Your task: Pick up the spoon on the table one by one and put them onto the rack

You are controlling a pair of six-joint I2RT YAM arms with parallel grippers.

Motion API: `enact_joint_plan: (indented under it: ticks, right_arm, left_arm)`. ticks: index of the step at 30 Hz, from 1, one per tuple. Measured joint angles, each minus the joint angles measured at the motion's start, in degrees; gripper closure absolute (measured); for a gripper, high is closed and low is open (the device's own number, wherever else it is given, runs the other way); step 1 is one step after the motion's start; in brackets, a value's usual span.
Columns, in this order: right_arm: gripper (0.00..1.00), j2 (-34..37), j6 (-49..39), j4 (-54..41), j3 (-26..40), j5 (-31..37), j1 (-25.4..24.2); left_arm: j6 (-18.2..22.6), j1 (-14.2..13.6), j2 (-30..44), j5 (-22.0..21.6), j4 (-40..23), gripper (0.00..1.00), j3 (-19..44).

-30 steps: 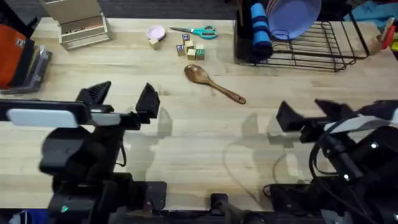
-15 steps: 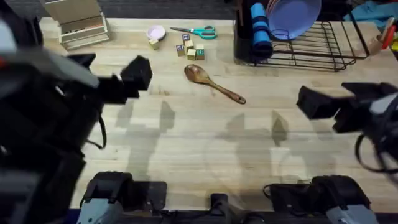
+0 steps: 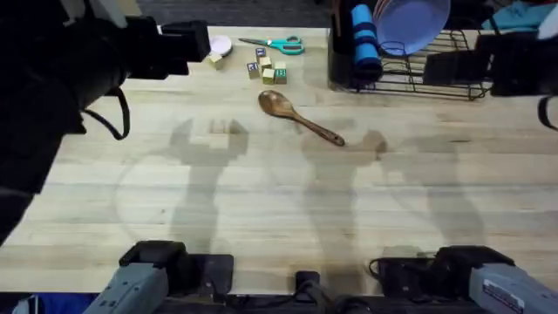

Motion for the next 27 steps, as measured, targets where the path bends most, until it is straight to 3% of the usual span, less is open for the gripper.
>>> enact_joint_plan:
  ticks: [15, 22, 27]
  right_arm:
    - [0.005, 3.19, 0.00, 0.22, 1.10, -0.06, 0.49]
    - [0.005, 3.81, 0.00, 5.05, 1.15, -0.06, 7.44]
    - [0.005, 7.92, -0.02, 10.85, 1.23, -0.07, 14.17]
  left_arm:
    - [0.00, 0.00, 1.69, 0.00, -0.65, 0.006, 0.29]
    - [0.01, 0.00, 1.69, 0.00, -0.62, 0.007, 0.29]
    - [0.02, 0.00, 1.69, 0.00, -0.64, 0.008, 0.29]
